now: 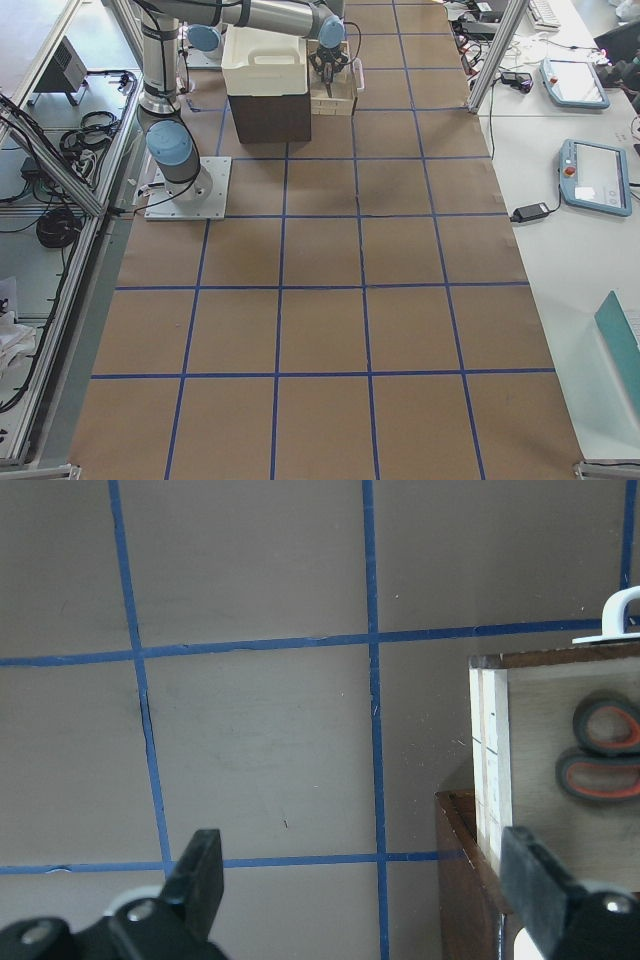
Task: Put scissors in drawer and close it
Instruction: 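Lower the scissors into the open drawer and open the right gripper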
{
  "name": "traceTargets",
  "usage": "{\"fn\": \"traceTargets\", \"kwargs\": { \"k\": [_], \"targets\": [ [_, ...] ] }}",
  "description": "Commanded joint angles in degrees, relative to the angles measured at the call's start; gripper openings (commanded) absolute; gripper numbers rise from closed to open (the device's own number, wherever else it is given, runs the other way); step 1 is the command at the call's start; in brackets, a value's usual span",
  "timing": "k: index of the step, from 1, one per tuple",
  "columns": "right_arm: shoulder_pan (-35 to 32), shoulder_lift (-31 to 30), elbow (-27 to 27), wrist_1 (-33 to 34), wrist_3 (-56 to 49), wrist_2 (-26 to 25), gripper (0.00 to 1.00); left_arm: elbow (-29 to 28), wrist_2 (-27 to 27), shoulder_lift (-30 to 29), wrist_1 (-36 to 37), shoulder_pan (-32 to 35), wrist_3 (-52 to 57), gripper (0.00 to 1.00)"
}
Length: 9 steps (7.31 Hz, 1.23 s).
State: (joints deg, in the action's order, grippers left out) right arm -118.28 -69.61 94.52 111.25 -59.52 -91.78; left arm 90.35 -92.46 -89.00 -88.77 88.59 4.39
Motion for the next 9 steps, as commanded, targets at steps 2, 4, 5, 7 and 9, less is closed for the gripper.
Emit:
{"fn": "traceTargets", "kwargs": {
  "k": [2,4,5,7,9],
  "targets": [
    [-0.02,-0.43,-0.03,-0.68,0.36,0.03,0.71,0.0,0.0,-0.03,0.0,0.0,0.0,1.0],
    [0.16,-1.48,-0.38,-1.03,0.45,-0.06,1.0,0.0,-0.09,0.06,0.0,0.0,0.0,1.0],
    [0.68,-3.84,-1.6,-4.78,0.45,0.11,1.0,0.0,0.0,-0.03,0.0,0.0,0.0,1.0],
    [2.43,-7.98,-7.56,-15.75,0.11,1.25,1.0,0.0,0.0,-0.03,0.0,-0.09,0.0,1.0],
    [4.63,-8.0,-9.53,-17.38,-0.77,1.26,1.0,0.0,0.0,-0.64,0.0,-0.35,-0.09,1.0]
  ]
}}
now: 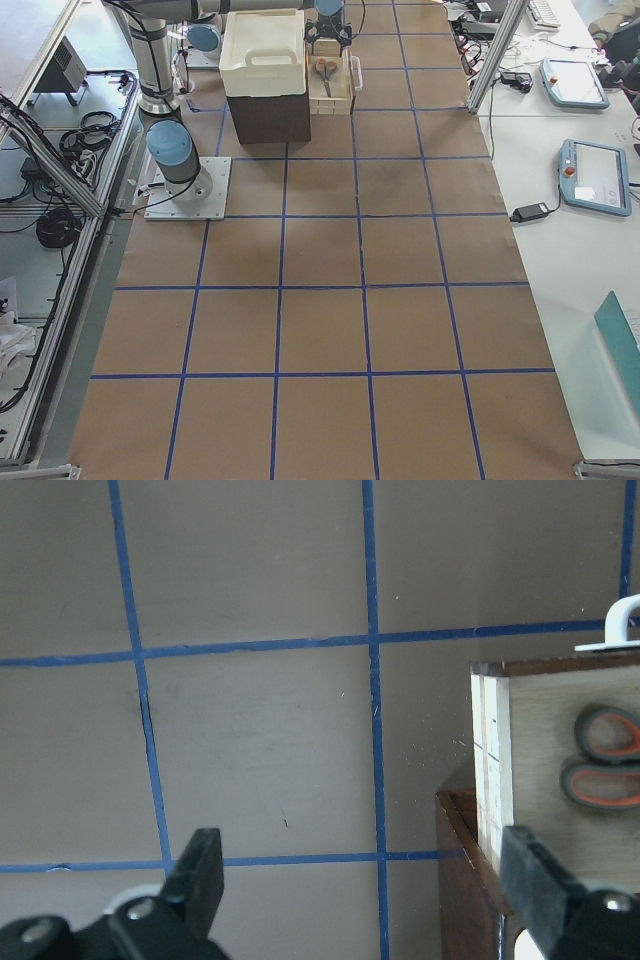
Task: Put scissors in drawer and close it
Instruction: 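Raise the right gripper out of the drawer and back to rest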
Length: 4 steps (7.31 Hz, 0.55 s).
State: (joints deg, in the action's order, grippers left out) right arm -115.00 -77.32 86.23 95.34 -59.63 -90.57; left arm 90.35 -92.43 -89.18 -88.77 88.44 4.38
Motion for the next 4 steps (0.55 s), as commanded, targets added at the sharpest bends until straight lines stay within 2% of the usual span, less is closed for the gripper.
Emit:
{"fn": "traceTargets", "kwargs": {
  "k": [1,3,4],
  "targets": [
    [3.97,-0.63,-1.33,-1.65,-3.45,-0.74,1.0,-0.17,0.05,-1.42,0.44,-1.07,-0.07,1.0],
    [13.61,-3.52,-1.24,-1.74,-9.5,0.04,1.0,-0.17,0.14,-3.09,4.22,-1.25,0.02,1.0],
    [16.88,-5.88,-0.89,-3.57,-9.36,2.66,1.0,-0.17,0.14,-4.15,4.22,-1.25,-0.42,1.0]
  ]
}}
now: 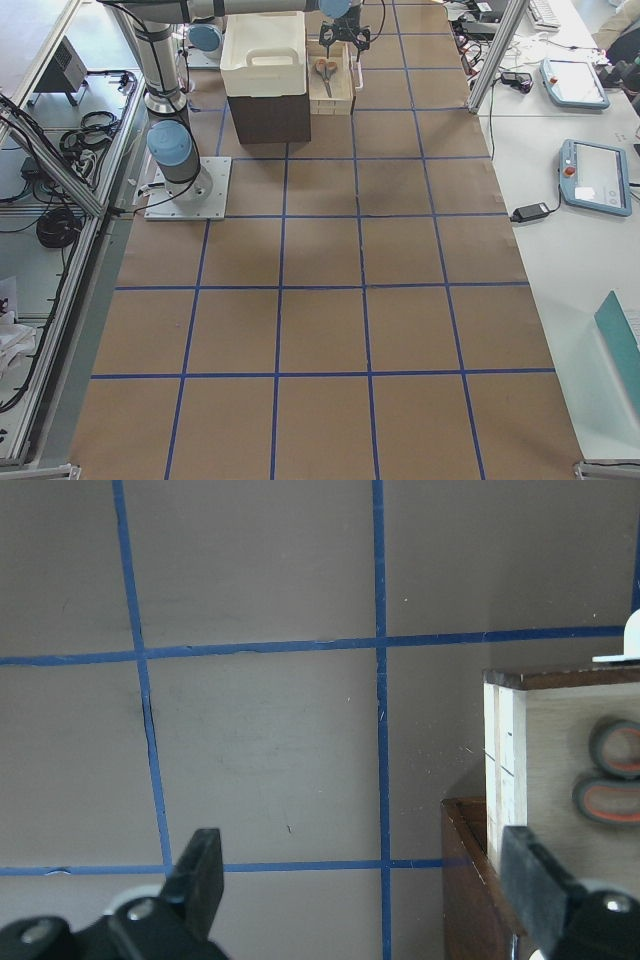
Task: Put scissors in drawer and close it
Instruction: 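Raise the right gripper out of the drawer and back to rest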
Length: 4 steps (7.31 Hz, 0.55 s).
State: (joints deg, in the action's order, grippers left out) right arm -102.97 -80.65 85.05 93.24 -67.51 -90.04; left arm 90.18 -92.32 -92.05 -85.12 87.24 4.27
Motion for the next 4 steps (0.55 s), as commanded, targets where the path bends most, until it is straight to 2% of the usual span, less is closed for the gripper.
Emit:
{"fn": "traceTargets", "kwargs": {
  "k": [1,2,3,4],
  "targets": [
    [5.67,-3.98,0.55,-2.61,-0.62,3.11,1.0,-0.01,0.12,-1.99,1.27,-0.06,-1.01,1.0],
    [6.03,-5.73,0.55,-2.01,7.66,3.12,1.0,-0.01,0.73,-2.95,7.37,0.03,-1.1,1.0],
    [6.12,-5.92,0.47,0.08,21.49,2.25,1.0,-0.01,0.83,-2.96,8.82,0.55,-1.62,1.0],
    [6.29,-5.92,0.46,5.06,34.77,2.24,1.0,-0.27,0.83,-2.96,8.83,1.34,-3.98,1.0]
  ]
}}
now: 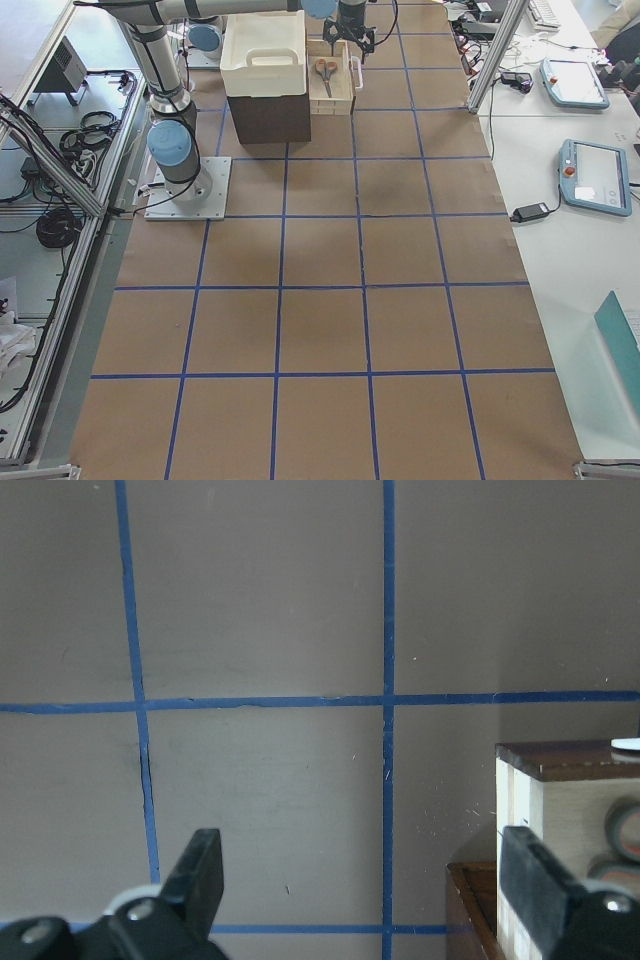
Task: Put scissors in drawer and close it
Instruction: 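Raise the right gripper out of the drawer and back to rest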
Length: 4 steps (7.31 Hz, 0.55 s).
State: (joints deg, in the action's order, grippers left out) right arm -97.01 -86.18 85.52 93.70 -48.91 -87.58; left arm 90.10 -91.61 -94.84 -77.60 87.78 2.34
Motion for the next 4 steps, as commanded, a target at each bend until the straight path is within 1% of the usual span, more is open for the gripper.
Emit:
{"fn": "traceTargets", "kwargs": {
  "k": [1,2,3,4],
  "targets": [
    [0.86,-1.18,-0.09,4.83,27.87,-0.13,1.0,-0.63,0.29,-0.6,1.4,2.9,-5.56,1.0],
    [1.12,-2.49,0.0,4.22,33.21,-0.39,1.0,-0.8,2.38,-1.48,1.66,4.4,-7.77,1.0],
    [2.78,-2.85,0.0,3.78,37.79,-0.31,1.0,-0.81,4.23,-2.53,1.49,4.85,-10.31,1.0],
    [4.88,-4.07,0.08,2.64,43.32,-0.65,1.0,-0.81,4.51,-3.76,2.1,5.55,-10.86,1.0]
  ]
}}
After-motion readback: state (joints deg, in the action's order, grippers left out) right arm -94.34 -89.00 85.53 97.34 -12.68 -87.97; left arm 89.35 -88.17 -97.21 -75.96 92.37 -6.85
